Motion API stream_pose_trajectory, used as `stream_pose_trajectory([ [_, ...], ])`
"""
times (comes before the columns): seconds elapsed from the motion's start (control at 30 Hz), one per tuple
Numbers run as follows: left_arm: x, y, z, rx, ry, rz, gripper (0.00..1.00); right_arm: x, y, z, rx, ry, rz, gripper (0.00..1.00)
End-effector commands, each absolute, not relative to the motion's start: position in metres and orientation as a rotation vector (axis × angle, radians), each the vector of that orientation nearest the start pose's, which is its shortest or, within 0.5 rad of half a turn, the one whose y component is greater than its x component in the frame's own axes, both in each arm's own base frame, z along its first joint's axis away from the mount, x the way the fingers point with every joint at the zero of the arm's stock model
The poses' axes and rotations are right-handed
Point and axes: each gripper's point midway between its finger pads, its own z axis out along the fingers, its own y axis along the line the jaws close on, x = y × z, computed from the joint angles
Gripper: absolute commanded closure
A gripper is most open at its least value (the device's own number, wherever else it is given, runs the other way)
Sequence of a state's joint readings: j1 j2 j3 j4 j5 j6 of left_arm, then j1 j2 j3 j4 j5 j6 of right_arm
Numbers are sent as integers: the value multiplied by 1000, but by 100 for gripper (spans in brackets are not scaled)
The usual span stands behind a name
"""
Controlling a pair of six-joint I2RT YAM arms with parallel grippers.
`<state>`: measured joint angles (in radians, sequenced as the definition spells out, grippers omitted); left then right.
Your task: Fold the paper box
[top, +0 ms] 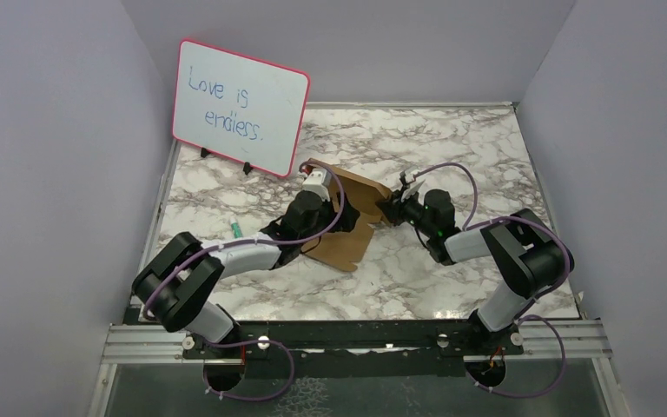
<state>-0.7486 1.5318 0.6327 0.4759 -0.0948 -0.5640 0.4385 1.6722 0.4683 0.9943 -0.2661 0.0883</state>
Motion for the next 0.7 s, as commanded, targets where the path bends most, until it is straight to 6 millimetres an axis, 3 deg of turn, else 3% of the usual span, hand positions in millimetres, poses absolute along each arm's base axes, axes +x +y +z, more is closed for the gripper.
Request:
stream_pose_trajectory([
  [0.0, 308, -307, 148, 32, 1922, -917, 18, 359, 221, 77, -523, 1719, 590, 83],
  [0.43, 308, -357, 188, 35, 1810, -1119, 15, 355, 227, 75, -565, 1718, 602, 83],
  [0.67, 333, -358, 167, -28, 1832, -1005, 17, 353, 228, 78, -582, 1714, 596, 83],
])
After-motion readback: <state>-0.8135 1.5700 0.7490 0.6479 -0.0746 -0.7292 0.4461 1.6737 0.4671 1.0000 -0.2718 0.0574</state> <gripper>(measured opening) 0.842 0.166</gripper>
